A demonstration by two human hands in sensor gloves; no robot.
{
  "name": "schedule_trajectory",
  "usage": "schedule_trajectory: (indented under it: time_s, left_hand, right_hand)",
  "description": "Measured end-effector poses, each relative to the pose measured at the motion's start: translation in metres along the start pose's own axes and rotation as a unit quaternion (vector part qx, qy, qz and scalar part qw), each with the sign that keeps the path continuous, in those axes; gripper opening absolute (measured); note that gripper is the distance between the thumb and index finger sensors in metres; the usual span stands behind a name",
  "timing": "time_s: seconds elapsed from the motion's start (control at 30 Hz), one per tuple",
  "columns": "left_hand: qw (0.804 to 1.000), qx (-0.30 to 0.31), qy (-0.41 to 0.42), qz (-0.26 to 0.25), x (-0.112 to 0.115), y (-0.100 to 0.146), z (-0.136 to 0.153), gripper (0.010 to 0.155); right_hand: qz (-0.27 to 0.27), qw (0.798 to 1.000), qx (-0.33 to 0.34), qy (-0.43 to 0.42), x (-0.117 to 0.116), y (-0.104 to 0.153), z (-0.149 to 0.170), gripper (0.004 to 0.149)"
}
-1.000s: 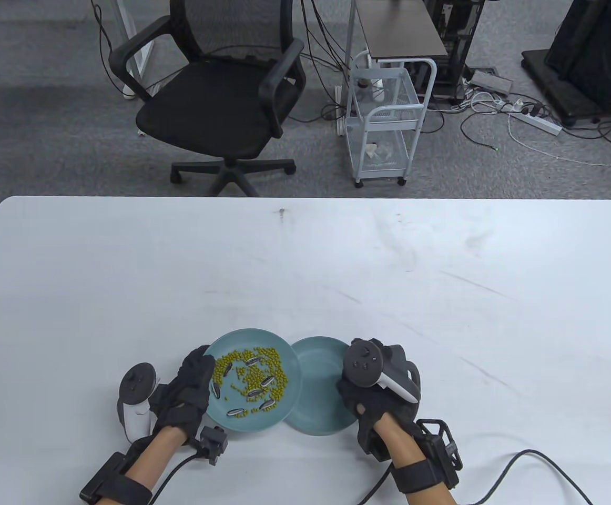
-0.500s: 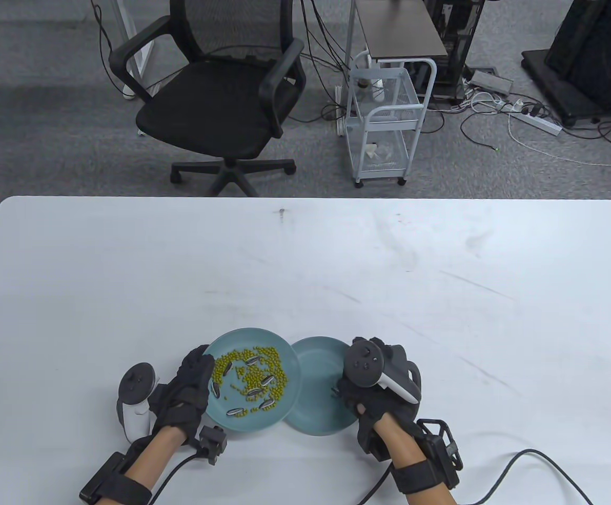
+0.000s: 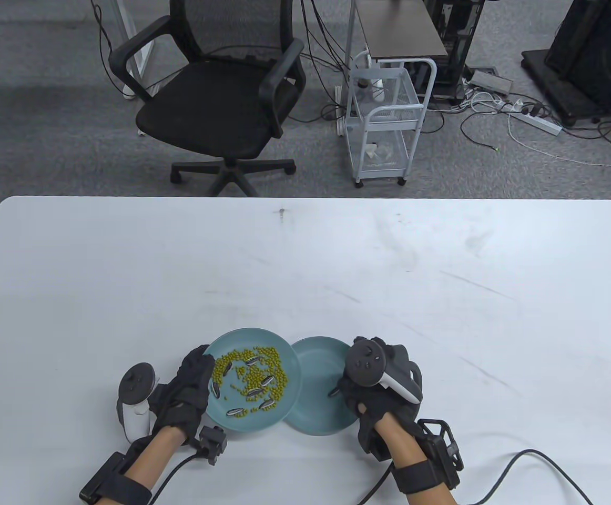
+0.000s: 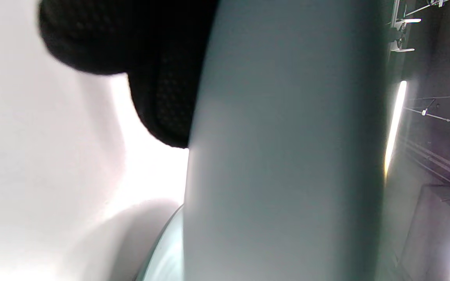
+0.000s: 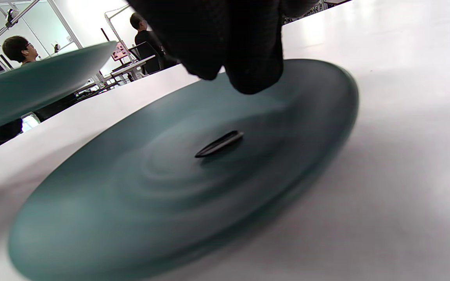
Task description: Pick sunflower seeds with hand pinch into plate
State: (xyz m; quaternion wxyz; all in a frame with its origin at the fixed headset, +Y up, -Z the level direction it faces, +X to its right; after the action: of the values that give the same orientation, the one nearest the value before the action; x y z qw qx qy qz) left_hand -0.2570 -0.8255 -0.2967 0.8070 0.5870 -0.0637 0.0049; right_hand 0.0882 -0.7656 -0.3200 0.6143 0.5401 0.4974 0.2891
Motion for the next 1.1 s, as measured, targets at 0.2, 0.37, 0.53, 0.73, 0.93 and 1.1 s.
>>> schedule_trajectory:
  time_s: [0.2,0.37,0.53,0.73,0.93,1.1]
  left_hand:
    - [1.0,0.002,0.003,0.009,0.002,0.0,0.0,0.049]
    - [1.0,0.003,0.006,0.017,0.003,0.0,0.001,0.049]
    - [1.0,0.002,0.006,0.014,0.004,0.0,0.002,0.049]
    - [1.0,-0.001,0.012,0.025,0.008,-0.001,0.003,0.049]
    - [1.0,-0.002,0.016,0.025,0.007,-0.001,0.003,0.05]
    - [0.999,0.0,0.016,0.029,0.007,0.0,0.001,0.05]
  right_hand:
    - [0.016,1.0,0.004,-0.016,0.011,0.003,-0.004,0.035]
    - [0.045,0.997,0.029,-0.046,0.032,0.001,-0.03,0.036]
    - [0.058,0.995,0.067,-0.041,0.045,-0.005,-0.071,0.037]
    - [0.052,0.989,0.129,-0.052,0.049,-0.016,-0.137,0.039]
    - [0.003,0.988,0.15,-0.015,0.024,-0.029,-0.172,0.041]
    - [-0.02,0.989,0.143,0.014,0.007,-0.035,-0.17,0.045]
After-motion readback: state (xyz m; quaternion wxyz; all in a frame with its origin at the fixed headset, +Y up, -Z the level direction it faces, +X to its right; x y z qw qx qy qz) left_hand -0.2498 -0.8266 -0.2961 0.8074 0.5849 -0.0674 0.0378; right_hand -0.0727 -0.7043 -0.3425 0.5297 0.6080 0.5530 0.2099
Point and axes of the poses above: the tracker on the back of each hand, its own z axis roughly to the little-finger side, its own y axis roughly from the fingertips to the wrist, x = y × z, the point moved 3 cm from there along -y, roughly from the wrist to the fingertips, and after that the axes turned 6 degrees about -x, right-handed, at the moved point
